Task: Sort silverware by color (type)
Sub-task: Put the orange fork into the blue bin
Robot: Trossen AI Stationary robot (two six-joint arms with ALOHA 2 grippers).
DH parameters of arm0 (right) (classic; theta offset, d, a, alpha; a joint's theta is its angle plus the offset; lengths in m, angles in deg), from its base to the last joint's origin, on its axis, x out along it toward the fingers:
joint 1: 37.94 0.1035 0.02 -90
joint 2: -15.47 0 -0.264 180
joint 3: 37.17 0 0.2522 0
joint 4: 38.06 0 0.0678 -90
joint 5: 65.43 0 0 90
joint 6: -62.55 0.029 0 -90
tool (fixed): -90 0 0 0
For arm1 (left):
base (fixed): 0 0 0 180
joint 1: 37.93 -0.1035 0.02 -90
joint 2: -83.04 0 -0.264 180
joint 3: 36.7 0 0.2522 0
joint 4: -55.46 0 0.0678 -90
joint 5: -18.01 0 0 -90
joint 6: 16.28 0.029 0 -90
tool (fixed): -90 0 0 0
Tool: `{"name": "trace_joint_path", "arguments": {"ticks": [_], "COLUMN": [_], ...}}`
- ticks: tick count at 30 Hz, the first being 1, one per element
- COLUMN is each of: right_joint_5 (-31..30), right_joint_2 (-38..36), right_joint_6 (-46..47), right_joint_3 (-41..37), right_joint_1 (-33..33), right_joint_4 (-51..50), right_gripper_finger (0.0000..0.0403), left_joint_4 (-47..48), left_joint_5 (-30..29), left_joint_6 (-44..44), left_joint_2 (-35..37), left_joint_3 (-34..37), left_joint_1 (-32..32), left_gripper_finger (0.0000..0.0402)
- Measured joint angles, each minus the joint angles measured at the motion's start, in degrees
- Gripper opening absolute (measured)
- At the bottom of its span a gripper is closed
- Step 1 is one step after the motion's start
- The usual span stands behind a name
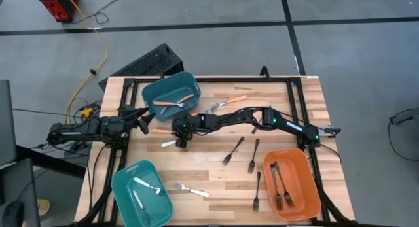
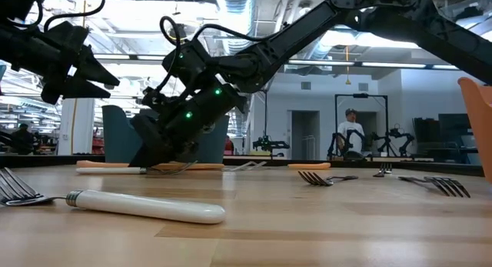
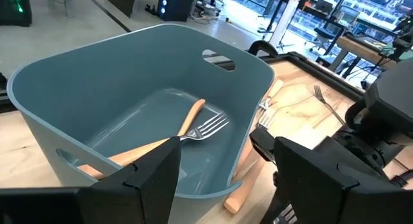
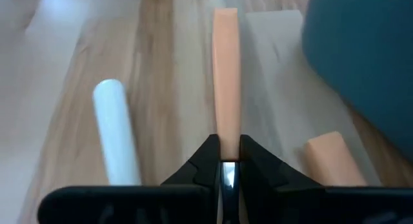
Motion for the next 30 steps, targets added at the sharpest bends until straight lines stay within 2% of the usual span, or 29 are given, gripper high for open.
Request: {"name": "trace_joint_path", "arguments": {"ticks": [8, 30], "right_joint_5": [3.21, 3.31], "right_joint_2": [0.11, -0.11], "right_joint_6": [-2.12, -11.26], "right_joint_3": [4.22, 20.14], "right_joint_1": [0.26, 2.54], "right_joint_4": [-4.77, -28.22], "right_gripper_finger": [0.0066, 0.0067], "left_joint_4": [-0.02, -0.22], "left_joint_5": [-0.05, -0.13], "left_joint_6": [0.07, 0.20], "left_joint_2": [0.00, -0.02], "left_joint_3": [0.00, 0.00], "left_joint_1": [0.00, -0.02], "left_gripper_finger": [0.0235, 0.0235]}}
